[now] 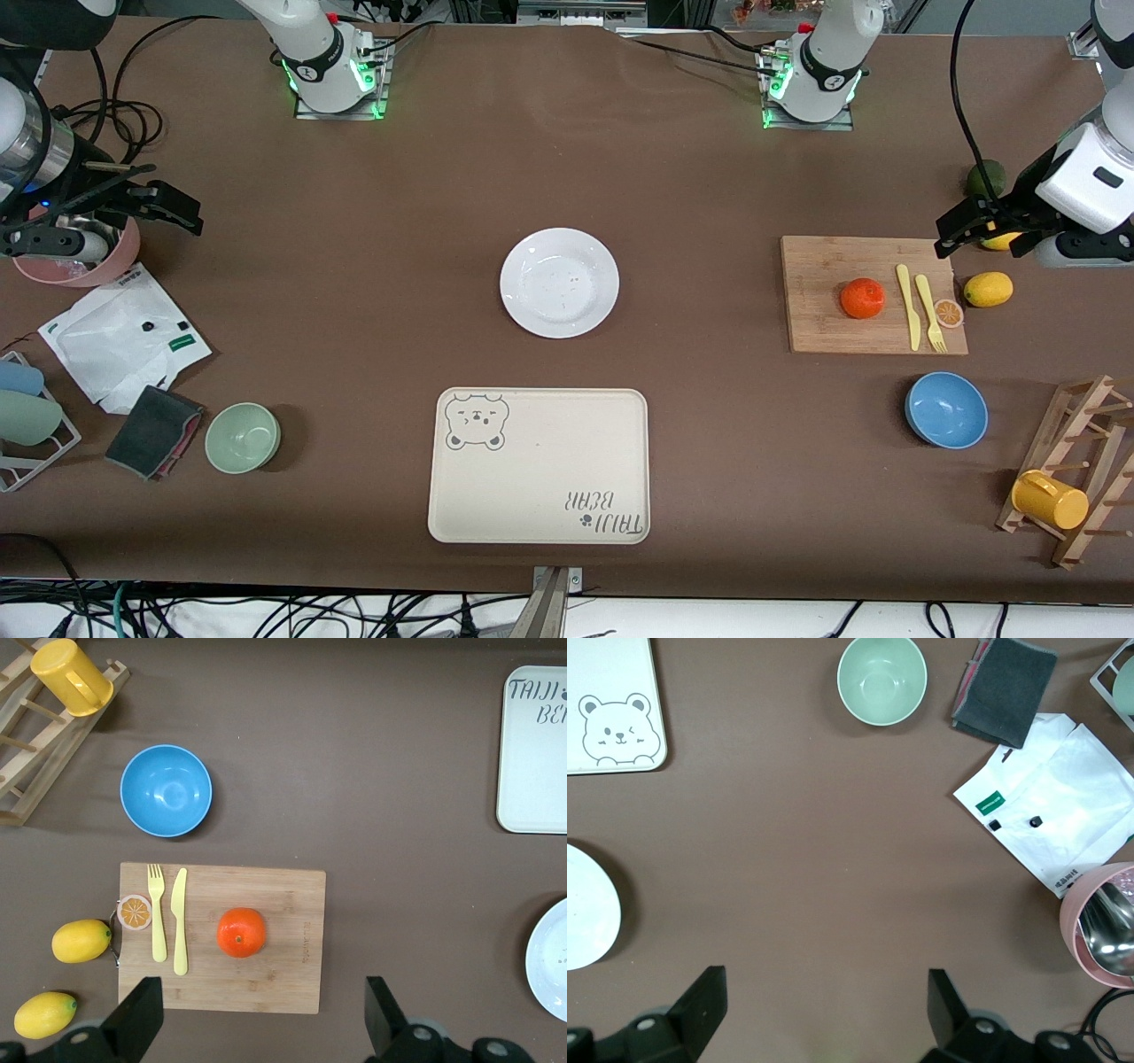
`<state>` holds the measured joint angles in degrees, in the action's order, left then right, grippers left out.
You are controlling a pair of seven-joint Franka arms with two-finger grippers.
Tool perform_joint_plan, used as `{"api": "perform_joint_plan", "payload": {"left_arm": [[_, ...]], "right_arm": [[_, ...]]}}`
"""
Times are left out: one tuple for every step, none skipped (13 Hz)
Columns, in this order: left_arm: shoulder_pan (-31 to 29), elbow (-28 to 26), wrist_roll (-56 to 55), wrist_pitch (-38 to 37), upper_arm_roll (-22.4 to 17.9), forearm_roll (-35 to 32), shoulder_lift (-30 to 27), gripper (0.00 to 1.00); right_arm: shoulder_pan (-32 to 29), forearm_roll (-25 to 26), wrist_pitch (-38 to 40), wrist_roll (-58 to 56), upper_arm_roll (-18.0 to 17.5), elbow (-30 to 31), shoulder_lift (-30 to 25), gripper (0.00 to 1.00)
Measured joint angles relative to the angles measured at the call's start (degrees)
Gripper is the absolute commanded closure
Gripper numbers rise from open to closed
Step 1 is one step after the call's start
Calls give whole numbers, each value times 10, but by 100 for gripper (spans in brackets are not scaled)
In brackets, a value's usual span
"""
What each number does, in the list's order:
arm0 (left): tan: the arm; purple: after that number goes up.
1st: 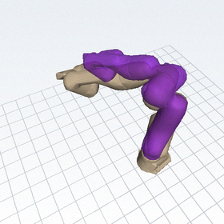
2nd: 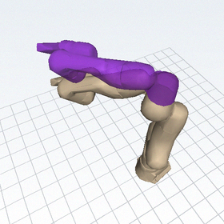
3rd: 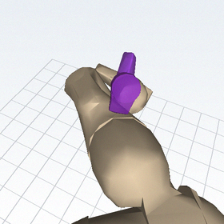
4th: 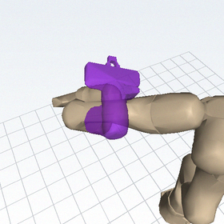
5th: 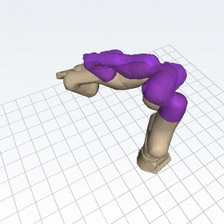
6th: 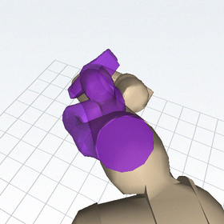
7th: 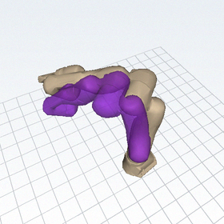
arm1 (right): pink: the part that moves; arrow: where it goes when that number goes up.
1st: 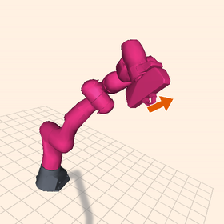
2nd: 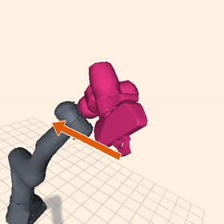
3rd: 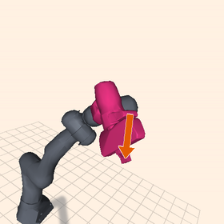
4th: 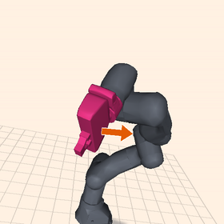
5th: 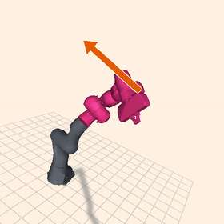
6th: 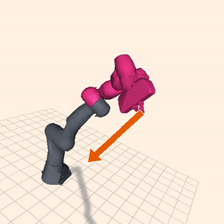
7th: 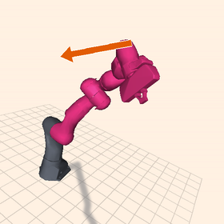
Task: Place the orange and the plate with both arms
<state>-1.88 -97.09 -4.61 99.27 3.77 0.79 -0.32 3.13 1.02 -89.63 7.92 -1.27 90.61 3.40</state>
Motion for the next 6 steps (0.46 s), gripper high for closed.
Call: {"api": "perform_joint_plan", "payload": {"left_arm": [[0,0,0,0,0,0,0,0],[0,0,0,0,0,0,0,0],[0,0,0,0,0,0,0,0],[0,0,0,-1,0,0,0,0],[0,0,0,-2,0,0,0,0],[0,0,0,-3,0,0,0,0]], "right_arm": [[0,0,0,0,0,0,0,0],[0,0,0,0,0,0,0,0],[0,0,0,0,0,0,0,0],[0,0,0,0,0,0,0,0],[0,0,0,0,0,0,0,0],[0,0,0,0,0,0,0,0]]}}
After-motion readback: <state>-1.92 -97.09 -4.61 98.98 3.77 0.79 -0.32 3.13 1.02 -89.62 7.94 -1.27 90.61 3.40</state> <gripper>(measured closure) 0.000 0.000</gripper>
